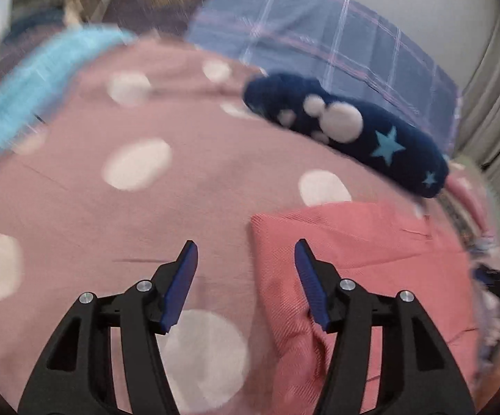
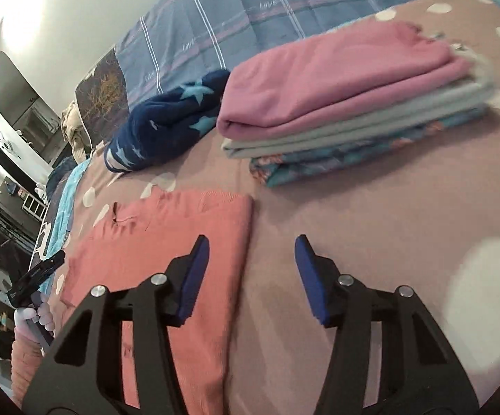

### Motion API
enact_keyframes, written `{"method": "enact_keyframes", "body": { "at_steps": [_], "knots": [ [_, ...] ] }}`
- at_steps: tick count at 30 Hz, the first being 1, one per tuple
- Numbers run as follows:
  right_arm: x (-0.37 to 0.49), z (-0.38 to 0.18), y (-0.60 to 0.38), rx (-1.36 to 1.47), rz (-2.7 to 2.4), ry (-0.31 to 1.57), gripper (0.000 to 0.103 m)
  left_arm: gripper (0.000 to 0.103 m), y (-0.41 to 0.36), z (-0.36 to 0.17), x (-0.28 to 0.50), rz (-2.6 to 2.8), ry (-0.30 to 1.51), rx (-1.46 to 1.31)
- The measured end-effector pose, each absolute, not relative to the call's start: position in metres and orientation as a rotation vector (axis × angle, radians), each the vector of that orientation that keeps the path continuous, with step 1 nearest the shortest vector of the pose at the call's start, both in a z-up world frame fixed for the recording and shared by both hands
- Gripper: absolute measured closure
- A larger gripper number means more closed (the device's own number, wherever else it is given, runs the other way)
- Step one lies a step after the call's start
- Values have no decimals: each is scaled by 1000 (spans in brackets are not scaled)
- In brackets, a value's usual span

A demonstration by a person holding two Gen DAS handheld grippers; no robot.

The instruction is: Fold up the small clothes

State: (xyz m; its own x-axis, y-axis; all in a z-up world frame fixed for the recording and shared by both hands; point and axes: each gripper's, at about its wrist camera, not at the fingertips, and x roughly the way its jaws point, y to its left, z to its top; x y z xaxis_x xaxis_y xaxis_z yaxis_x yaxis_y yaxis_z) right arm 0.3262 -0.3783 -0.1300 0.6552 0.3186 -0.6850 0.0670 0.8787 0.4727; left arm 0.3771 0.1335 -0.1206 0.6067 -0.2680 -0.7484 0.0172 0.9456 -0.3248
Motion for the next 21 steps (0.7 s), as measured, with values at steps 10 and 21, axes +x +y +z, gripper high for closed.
{"method": "enact_keyframes", "body": {
  "at_steps": [10, 21],
  "knots": [
    [354, -128, -352, 387, 216, 799, 98, 100, 103, -112, 394, -323, 783, -288],
    [344, -128, -358, 356, 71, 761, 81, 93, 117, -114, 383, -155, 792, -134]
  ]
}}
